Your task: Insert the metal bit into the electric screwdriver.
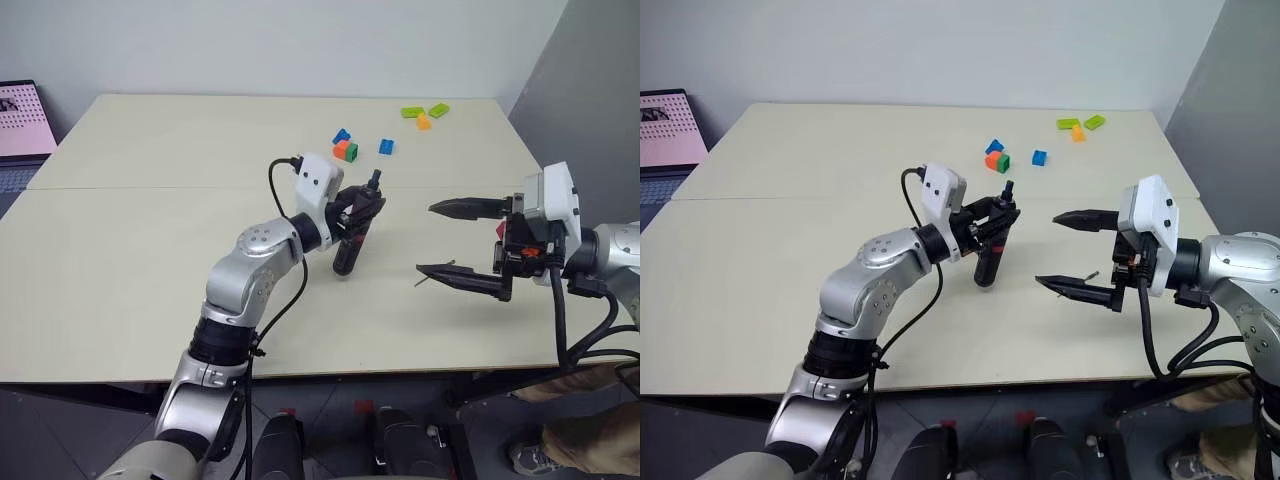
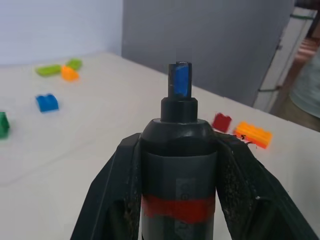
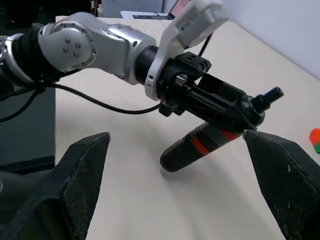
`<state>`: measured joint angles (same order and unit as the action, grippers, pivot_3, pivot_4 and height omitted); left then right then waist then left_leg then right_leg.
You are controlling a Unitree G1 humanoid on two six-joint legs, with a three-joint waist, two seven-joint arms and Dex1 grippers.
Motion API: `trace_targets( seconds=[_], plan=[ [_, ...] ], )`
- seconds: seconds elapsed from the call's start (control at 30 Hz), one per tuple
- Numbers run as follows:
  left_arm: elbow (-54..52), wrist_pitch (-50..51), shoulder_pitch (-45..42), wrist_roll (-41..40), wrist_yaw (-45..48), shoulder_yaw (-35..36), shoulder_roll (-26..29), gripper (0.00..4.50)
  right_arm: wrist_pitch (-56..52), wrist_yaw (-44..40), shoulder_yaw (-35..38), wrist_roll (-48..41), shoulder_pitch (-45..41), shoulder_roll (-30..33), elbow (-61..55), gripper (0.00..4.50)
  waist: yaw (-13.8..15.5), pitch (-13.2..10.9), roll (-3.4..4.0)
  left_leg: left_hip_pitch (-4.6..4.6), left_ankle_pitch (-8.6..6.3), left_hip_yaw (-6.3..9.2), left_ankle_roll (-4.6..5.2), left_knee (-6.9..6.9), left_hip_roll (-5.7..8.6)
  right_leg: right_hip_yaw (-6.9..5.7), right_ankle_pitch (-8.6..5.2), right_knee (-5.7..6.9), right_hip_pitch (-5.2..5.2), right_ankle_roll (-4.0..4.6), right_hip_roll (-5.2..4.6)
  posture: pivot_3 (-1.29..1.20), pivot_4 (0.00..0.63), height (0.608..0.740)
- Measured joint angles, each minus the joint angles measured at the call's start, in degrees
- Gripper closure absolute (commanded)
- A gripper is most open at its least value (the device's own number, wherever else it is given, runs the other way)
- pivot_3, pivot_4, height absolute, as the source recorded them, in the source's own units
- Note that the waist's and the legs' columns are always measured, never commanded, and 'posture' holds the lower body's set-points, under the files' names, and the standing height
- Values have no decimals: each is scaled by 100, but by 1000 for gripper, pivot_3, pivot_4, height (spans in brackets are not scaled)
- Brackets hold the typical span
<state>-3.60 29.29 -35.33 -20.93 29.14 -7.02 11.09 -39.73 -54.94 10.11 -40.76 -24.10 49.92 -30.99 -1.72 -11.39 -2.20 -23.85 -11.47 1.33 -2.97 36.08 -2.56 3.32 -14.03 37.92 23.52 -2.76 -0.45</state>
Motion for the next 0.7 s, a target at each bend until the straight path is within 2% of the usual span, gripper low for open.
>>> trace_targets(
  seconds=[0.3, 0.53, 0.7],
  plan=[
    [-657, -103, 777, 176, -145, 37, 120, 2837, -73, 31, -23, -153, -13, -28, -15, 0, -8, 1, 1, 8, -1, -1, 1, -1, -2, 4, 0, 1, -2, -1, 3, 0, 150, 740],
    [-1559, 219, 1381, -157, 27, 317, 743, 2839, -69, -159, -189, -130, -79, 131, 40, 0, -28, 4, 6, 26, -1, -6, 1, -2, -8, 12, -8, 4, -10, 15, 9, 0, 150, 740],
    [-1908, 493, 1640, -350, -26, 515, 860, 2840, 82, -438, -419, 139, -184, 357, 369, 0, -23, 5, 5, 48, -1, -14, 1, -1, -6, 23, -18, 1, -28, 32, 8, 0, 150, 740]
  ],
)
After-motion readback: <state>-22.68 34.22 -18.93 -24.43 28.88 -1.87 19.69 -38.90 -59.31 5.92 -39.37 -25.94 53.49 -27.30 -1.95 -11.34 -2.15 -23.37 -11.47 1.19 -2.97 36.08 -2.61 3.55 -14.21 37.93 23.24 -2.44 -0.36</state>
